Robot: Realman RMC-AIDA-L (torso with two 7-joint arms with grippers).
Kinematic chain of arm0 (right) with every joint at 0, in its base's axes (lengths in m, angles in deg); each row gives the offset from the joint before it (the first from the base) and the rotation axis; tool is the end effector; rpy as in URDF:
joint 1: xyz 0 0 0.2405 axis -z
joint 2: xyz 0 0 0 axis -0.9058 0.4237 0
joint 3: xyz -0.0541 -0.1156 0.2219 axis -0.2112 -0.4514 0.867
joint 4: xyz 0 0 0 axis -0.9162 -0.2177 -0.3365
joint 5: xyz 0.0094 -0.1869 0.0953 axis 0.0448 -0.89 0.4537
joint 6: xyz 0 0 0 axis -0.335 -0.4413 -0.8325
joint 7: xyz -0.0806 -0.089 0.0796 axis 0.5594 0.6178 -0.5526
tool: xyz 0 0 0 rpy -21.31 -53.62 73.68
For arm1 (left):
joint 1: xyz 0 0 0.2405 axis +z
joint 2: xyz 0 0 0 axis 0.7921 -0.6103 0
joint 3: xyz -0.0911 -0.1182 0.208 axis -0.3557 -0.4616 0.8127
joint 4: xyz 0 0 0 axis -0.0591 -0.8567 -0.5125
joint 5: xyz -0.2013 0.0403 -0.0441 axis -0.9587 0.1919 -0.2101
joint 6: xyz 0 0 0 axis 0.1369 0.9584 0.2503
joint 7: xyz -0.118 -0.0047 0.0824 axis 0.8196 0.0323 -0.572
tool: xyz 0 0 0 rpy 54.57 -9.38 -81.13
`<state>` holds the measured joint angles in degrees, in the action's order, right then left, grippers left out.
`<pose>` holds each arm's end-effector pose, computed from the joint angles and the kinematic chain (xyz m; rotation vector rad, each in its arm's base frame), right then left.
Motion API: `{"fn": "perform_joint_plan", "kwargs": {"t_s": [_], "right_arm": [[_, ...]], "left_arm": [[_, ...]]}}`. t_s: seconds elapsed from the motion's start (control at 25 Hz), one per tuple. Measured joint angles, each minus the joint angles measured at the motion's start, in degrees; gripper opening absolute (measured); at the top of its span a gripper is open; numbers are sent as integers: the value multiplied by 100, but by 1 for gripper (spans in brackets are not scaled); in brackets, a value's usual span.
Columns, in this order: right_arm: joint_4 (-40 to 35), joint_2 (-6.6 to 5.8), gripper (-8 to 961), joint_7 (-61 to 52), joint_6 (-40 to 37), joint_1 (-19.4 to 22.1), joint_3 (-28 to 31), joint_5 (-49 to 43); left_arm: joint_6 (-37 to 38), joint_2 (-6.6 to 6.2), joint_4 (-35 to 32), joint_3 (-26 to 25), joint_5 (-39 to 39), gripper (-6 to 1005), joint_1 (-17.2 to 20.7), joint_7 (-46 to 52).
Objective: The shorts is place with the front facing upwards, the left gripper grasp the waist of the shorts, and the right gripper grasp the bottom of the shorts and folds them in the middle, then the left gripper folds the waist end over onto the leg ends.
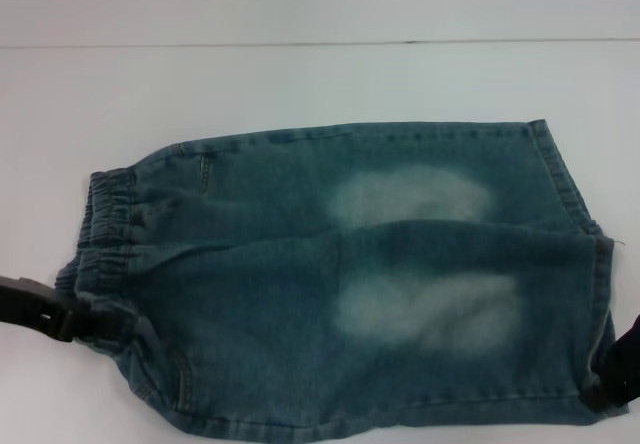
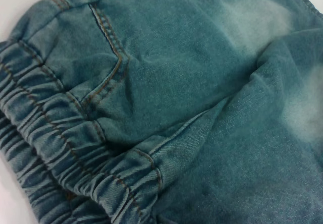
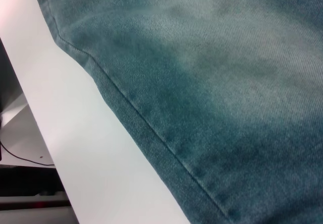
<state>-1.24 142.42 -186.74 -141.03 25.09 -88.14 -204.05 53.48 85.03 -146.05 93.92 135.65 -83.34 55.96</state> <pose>0.2992 0.3129 0.0305 2.7719 -1.1467 0.4861 -0.2992 0.3033 0.0490 -2.6127 -1.3921 0.0624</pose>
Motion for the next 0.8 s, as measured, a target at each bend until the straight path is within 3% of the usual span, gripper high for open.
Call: {"fn": "perform_joint_plan", "kwargs": {"t_s": [0.24,0.44,0.68,0.8], "right_arm": [[0,-12,473,3,5,3,10,7],[-1,-12,218,7,58,3,0,5],[-1,-50,36,118,12,49,163,30],[-1,-115,37,333,-142,70,598,41]], "left_arm": [[-1,7,0,0,0,89,-6,0],[23,10,0,0,-2,92,-7,0],[272,5,0,-30,-59,96,-39,12],[355,-14,0,-49,-72,98,-81,82]]}}
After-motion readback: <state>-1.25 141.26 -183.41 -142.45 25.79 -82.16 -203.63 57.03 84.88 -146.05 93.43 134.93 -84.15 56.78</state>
